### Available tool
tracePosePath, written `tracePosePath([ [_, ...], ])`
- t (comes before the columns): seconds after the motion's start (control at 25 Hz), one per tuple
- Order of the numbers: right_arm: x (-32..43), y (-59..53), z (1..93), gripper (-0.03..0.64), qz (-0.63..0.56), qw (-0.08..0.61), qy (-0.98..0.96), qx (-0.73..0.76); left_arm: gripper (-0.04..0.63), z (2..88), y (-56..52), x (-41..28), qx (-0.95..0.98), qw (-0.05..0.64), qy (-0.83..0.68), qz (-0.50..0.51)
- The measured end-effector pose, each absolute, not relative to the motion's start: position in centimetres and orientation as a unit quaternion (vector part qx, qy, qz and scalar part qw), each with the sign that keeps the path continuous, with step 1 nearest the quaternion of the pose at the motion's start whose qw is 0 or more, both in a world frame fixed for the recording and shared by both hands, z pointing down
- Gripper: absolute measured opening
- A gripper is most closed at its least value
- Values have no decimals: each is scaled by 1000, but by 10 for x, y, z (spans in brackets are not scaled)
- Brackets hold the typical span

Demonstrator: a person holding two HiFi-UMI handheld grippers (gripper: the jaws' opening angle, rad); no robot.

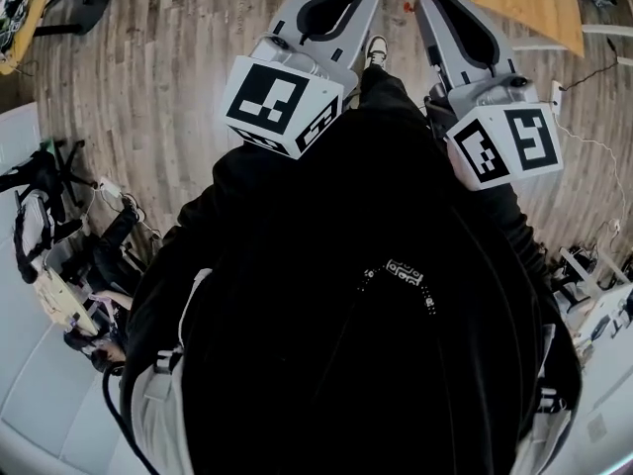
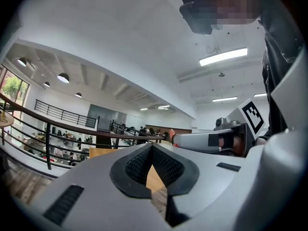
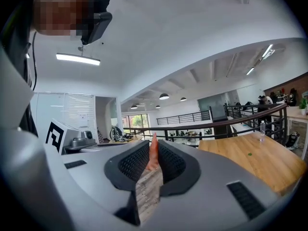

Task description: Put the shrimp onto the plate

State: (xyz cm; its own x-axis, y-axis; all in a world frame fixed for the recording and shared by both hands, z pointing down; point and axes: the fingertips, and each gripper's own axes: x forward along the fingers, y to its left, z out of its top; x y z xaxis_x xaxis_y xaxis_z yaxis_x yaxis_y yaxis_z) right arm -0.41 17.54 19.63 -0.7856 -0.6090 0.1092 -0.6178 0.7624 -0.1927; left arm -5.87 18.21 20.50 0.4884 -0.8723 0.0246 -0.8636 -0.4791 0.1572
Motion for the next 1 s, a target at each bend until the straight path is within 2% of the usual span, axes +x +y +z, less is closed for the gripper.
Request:
tracePosePath([
  [0.24, -37, 137, 186, 67, 113, 9, -951, 289, -5, 196, 147, -94, 836, 70, -544, -22],
  [0.44, -56, 98, 213, 67, 124, 18, -954, 272, -5, 224, 108, -110, 827, 89, -555, -11],
  [0.8, -54, -16, 212, 67, 135, 18, -955, 264, -5, 222, -9, -100, 829, 91, -552, 0],
  [1.0, -45, -49, 213, 67, 134, 14, -955, 264, -6, 227, -35, -86, 834, 90, -545, 13],
])
